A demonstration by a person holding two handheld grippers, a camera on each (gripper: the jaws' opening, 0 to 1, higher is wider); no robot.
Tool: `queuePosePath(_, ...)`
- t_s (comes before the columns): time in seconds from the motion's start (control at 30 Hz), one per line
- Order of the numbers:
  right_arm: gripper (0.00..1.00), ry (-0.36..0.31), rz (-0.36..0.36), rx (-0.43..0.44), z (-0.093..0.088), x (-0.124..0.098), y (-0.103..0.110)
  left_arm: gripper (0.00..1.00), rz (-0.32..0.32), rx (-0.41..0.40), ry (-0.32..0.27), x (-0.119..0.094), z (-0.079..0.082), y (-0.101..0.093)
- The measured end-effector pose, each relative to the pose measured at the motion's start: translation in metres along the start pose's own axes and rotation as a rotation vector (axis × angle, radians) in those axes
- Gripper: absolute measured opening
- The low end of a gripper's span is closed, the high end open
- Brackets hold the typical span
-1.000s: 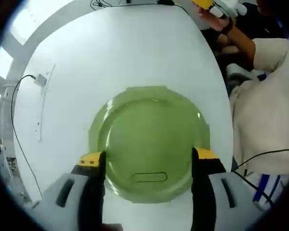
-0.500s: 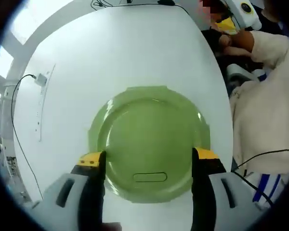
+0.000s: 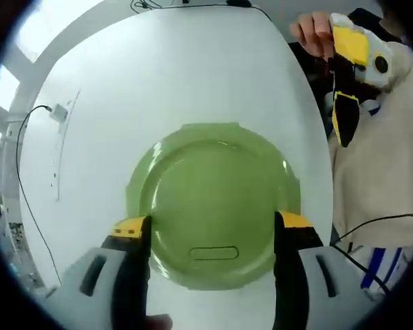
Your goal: Open container latches remove lid place lid upside down on tabletop take tomato from container place on tabletop
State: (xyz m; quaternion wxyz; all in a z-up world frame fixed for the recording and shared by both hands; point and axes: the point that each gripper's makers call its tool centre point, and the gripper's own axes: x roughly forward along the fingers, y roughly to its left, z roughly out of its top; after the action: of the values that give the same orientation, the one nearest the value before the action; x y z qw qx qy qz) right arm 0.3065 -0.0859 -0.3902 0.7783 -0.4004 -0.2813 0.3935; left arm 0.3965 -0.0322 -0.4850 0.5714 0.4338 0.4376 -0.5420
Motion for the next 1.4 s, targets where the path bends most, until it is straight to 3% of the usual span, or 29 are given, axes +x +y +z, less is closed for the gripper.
queuePosePath(0.1, 0.3, -0.033, 0.057, -0.094, 0.007, 0.007, 0.016, 0.66, -0.001, 0.002, -0.002, 0.0, 0.0, 0.0)
queuePosePath(0.2, 0.3, -0.076, 0.087, -0.117, 0.004, 0.01, 0.029, 0.66, -0.001, 0.005, 0.001, 0.0, 0.0, 0.0)
queuePosePath(0.3, 0.3, -0.117, 0.124, -0.254, 0.008, 0.016, 0.046, 0.66, -0.002, 0.006, 0.005, 0.0, 0.0, 0.0)
queuePosePath(0.53, 0.3, -0.175, 0.192, -0.315, 0.014, 0.024, 0.076, 0.66, -0.001, 0.002, -0.003, 0.0, 0.0, 0.0)
queuePosePath(0.9, 0.3, -0.186, 0.202, -0.367, -0.002, 0.035, 0.088, 0.66, -0.001, 0.001, -0.008, 0.0, 0.001, 0.0)
queuePosePath(1.2, 0.28, -0.22, 0.193, -0.505, -0.017, 0.041, 0.097, 0.66, -0.001, 0.002, -0.014, 0.0, 0.001, 0.0)
queuePosePath(1.23, 0.28, -0.23, 0.182, -0.561, -0.018, 0.042, 0.097, 0.66, -0.002, 0.003, -0.014, 0.0, 0.001, 0.0)
queuePosePath(1.4, 0.22, -0.272, 0.171, -0.58, -0.022, 0.043, 0.098, 0.66, -0.002, 0.002, -0.016, 0.0, 0.001, 0.0)
